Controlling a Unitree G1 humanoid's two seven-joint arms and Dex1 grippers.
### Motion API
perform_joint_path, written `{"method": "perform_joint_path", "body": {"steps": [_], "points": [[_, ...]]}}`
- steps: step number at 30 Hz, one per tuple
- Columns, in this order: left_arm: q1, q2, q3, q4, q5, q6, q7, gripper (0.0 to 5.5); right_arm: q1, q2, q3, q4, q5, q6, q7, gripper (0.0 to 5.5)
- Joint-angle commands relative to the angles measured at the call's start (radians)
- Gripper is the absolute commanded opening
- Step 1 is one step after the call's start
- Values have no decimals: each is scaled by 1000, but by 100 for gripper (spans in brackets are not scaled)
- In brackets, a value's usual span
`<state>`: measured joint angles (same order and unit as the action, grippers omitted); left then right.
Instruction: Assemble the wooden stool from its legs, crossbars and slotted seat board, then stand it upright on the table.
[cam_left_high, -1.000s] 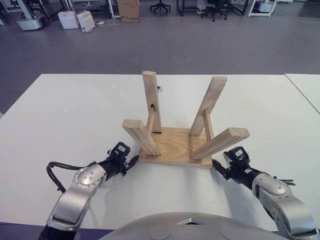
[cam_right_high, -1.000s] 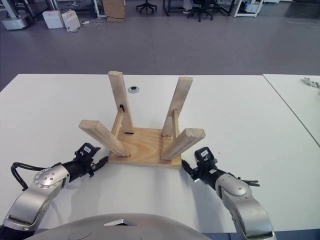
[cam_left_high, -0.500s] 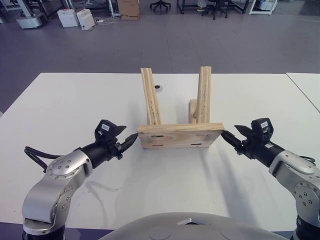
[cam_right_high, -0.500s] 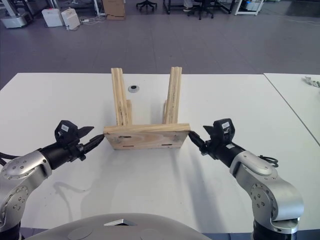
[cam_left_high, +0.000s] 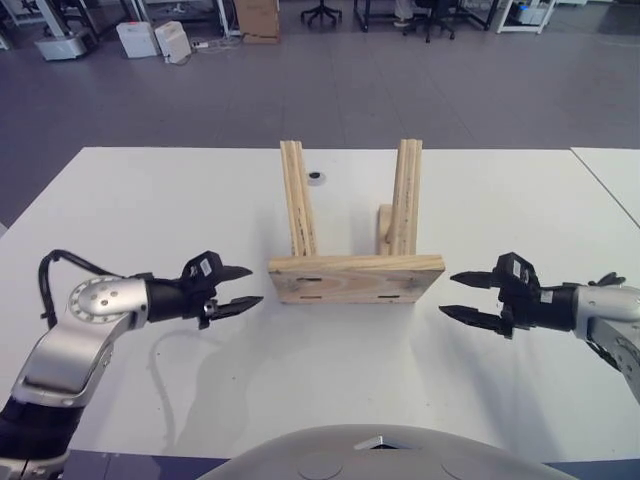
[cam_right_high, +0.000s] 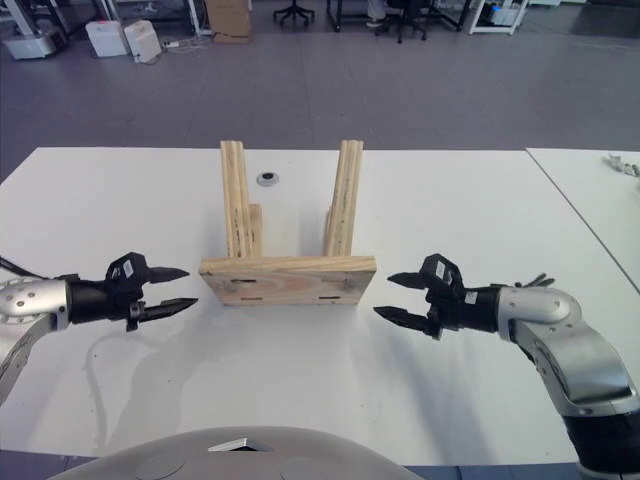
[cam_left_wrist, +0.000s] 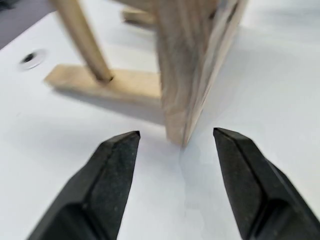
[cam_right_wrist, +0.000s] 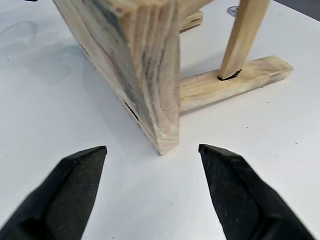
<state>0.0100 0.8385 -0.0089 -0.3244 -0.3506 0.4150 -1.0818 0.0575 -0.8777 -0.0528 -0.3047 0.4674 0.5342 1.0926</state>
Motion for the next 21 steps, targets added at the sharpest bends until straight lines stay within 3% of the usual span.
{"method": "perform_joint_path", "body": {"steps": [1, 6, 12, 18, 21], "points": [[-135, -45, -128, 92, 30, -42, -77, 271, -151, 48, 118, 133, -73, -81, 49, 345], [-218, -92, -198, 200, 76, -108, -97, 271, -283, 104, 196, 248, -121, -151, 96, 345], [-253, -80, -218, 260, 85, -168, -162, 162, -316, 104, 208, 286, -130, -188, 150, 229], [-266, -87, -226, 301, 97, -225, -200, 140, -309, 93, 231, 321, -161, -233, 203, 177], [-299, -83, -183, 213, -5, -149, -229, 138, -403, 133, 173, 258, -31, -108, 207, 169]]}}
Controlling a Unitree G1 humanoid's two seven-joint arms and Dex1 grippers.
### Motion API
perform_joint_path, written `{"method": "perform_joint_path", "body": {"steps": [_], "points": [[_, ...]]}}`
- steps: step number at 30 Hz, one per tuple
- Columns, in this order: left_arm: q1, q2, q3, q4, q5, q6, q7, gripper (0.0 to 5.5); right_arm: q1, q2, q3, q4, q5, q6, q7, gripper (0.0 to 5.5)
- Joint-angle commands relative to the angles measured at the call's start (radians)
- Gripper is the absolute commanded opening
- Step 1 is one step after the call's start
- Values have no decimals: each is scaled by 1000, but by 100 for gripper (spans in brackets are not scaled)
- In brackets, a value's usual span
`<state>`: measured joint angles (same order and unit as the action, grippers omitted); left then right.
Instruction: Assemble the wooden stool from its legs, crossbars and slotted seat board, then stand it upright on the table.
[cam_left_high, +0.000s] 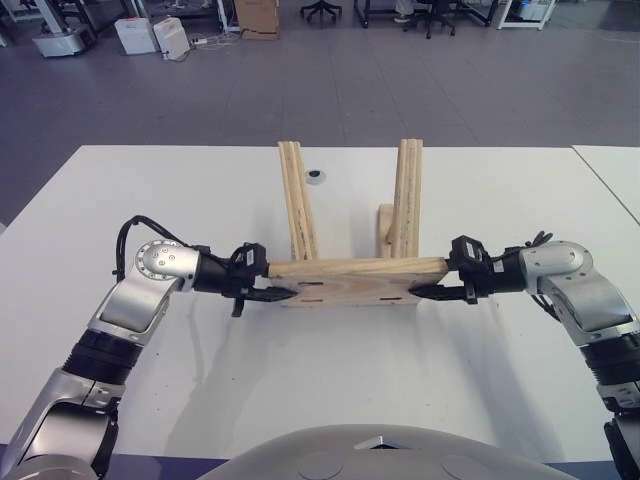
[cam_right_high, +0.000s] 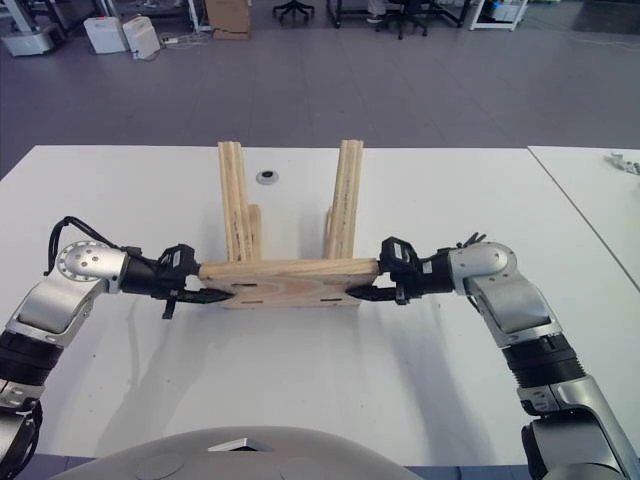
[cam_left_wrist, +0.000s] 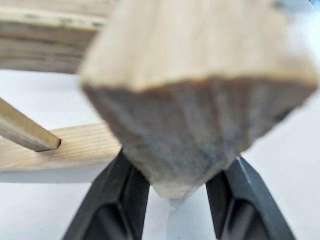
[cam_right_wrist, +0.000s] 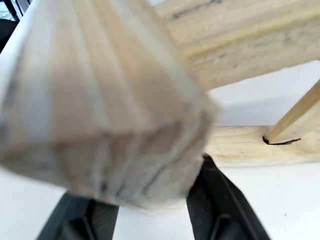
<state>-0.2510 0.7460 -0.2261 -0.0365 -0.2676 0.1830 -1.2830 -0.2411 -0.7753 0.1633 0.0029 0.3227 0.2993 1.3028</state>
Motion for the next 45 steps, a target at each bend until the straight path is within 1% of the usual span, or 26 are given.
{"method": "perform_joint_path", "body": {"steps": [1, 4, 6, 8, 9, 11, 12, 13, 14, 15, 16, 18, 19, 20, 21, 22, 24, 25, 27, 28, 33, 37, 39, 41, 43, 45], "points": [[-68, 15, 64, -130, -162, 156, -39, 138, -162, 40, -82, -69, 192, 211, -5, 169], [-253, 43, 178, -205, -410, 455, -34, 138, -399, -1, -204, -47, 455, 594, 30, 169], [-400, 67, 264, -162, -629, 741, 4, 138, -526, -40, -231, 3, 561, 861, 70, 169], [-493, 123, 314, -119, -762, 991, 14, 138, -642, -61, -228, 55, 617, 1133, 116, 169], [-517, 154, 342, -108, -838, 1121, 29, 138, -689, -98, -194, 68, 665, 1233, 148, 169], [-582, 184, 384, -56, -986, 1356, 71, 137, -761, -220, -75, 96, 821, 1309, 188, 169], [-627, 218, 357, -2, -1117, 1409, 117, 135, -805, -276, 3, 134, 910, 1315, 187, 167], [-676, 259, 297, 58, -1263, 1429, 166, 134, -837, -320, 73, 160, 993, 1315, 178, 159], [-678, 310, 209, 71, -1451, 1377, 253, 132, -856, -339, 135, 188, 1081, 1315, 146, 148], [-647, 345, 144, 58, -1590, 1322, 337, 132, -853, -362, 185, 204, 1175, 1315, 103, 138], [-602, 356, 104, 63, -1667, 1290, 390, 132, -811, -396, 216, 190, 1263, 1315, 64, 136], [-507, 350, 89, 88, -1705, 1266, 452, 132, -701, -470, 252, 146, 1397, 1315, -7, 135], [-450, 342, 95, 94, -1705, 1255, 485, 132, -635, -482, 248, 129, 1436, 1315, -61, 135], [-402, 348, 88, 94, -1705, 1250, 514, 132, -584, -475, 242, 134, 1467, 1315, -131, 135], [-370, 356, 60, 99, -1705, 1254, 545, 132, -537, -470, 269, 149, 1545, 1266, -258, 135], [-359, 357, 36, 110, -1705, 1261, 565, 132, -518, -456, 290, 186, 1599, 1237, -341, 135], [-368, 355, 19, 135, -1705, 1273, 575, 132, -505, -432, 297, 221, 1649, 1200, -432, 135], [-371, 340, 30, 154, -1705, 1266, 605, 132, -473, -419, 277, 211, 1649, 1180, -473, 135], [-366, 308, 50, 186, -1705, 1238, 707, 132, -384, -379, 220, 195, 1649, 1118, -624, 135], [-363, 296, 55, 204, -1705, 1230, 761, 170, -350, -344, 179, 207, 1649, 1088, -708, 174], [-291, 251, 131, 206, -1705, 1190, 956, 274, -236, -192, -39, 219, 1649, 993, -1030, 285], [-257, 213, 205, 218, -1705, 1165, 1059, 351, -129, -106, -182, 137, 1649, 961, -1186, 377], [-264, 215, 249, 234, -1705, 1173, 1060, 390, -87, -73, -252, 100, 1649, 926, -1252, 422], [-266, 238, 287, 243, -1705, 1183, 1052, 420, -57, -70, -314, 55, 1649, 881, -1278, 458], [-247, 300, 357, 258, -1695, 1174, 1027, 450, -12, -87, -408, 45, 1637, 821, -1264, 463], [-181, 351, 483, 292, -1585, 1129, 952, 478, 17, -62, -538, 56, 1605, 716, -1248, 463]]}}
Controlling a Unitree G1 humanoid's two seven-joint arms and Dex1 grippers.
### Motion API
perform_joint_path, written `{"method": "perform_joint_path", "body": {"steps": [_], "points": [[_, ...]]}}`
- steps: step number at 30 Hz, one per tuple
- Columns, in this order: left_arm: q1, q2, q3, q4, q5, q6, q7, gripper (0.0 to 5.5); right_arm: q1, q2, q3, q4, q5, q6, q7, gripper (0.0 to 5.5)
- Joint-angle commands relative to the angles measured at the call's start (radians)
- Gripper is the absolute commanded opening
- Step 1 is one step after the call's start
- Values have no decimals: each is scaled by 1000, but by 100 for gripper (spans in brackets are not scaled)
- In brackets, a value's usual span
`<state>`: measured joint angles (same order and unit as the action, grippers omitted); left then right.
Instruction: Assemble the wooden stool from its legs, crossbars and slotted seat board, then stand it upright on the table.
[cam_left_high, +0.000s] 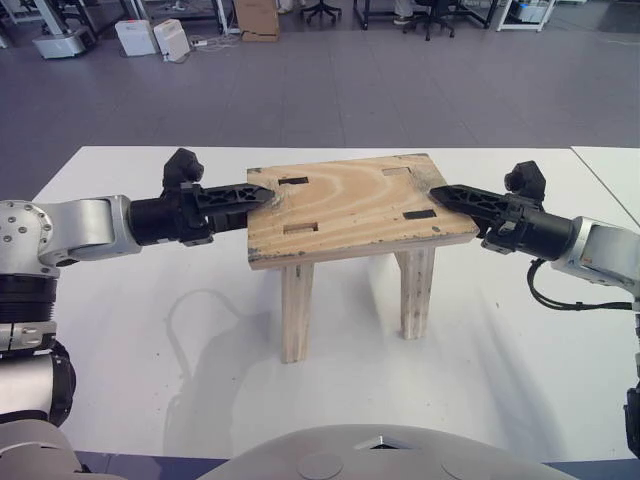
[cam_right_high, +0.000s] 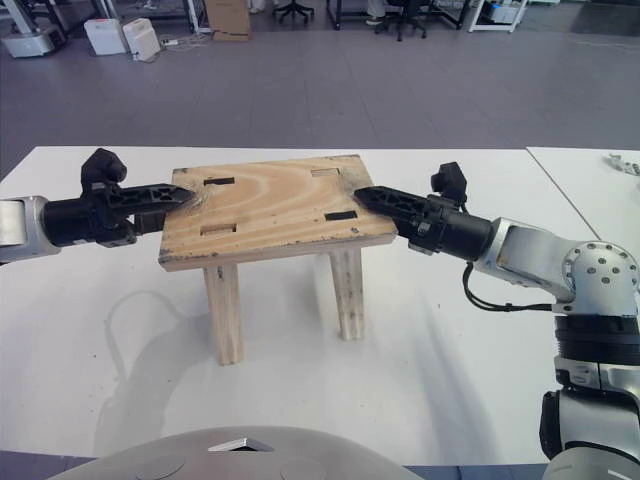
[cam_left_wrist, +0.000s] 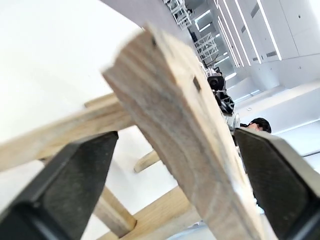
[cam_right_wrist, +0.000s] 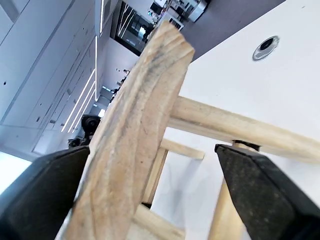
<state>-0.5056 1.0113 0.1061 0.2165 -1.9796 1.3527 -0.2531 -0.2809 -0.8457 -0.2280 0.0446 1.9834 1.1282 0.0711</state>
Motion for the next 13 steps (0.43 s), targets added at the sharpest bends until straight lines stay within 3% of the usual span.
{"method": "perform_joint_path", "body": {"steps": [1, 4, 9, 13], "points": [[114, 89, 194, 38, 194, -71, -115, 497, 60, 34, -188, 8, -74, -159, -11, 463], [275, 10, 254, -69, 486, -309, -189, 510, 68, 130, -223, -55, -226, -290, 59, 463], [289, -221, 87, -196, 1135, -922, -85, 510, 103, 243, 3, 79, -1041, -824, 98, 463], [316, -354, 21, -109, 1368, -1139, -16, 510, 67, 325, 59, 221, -1279, -1015, 90, 463]]}}
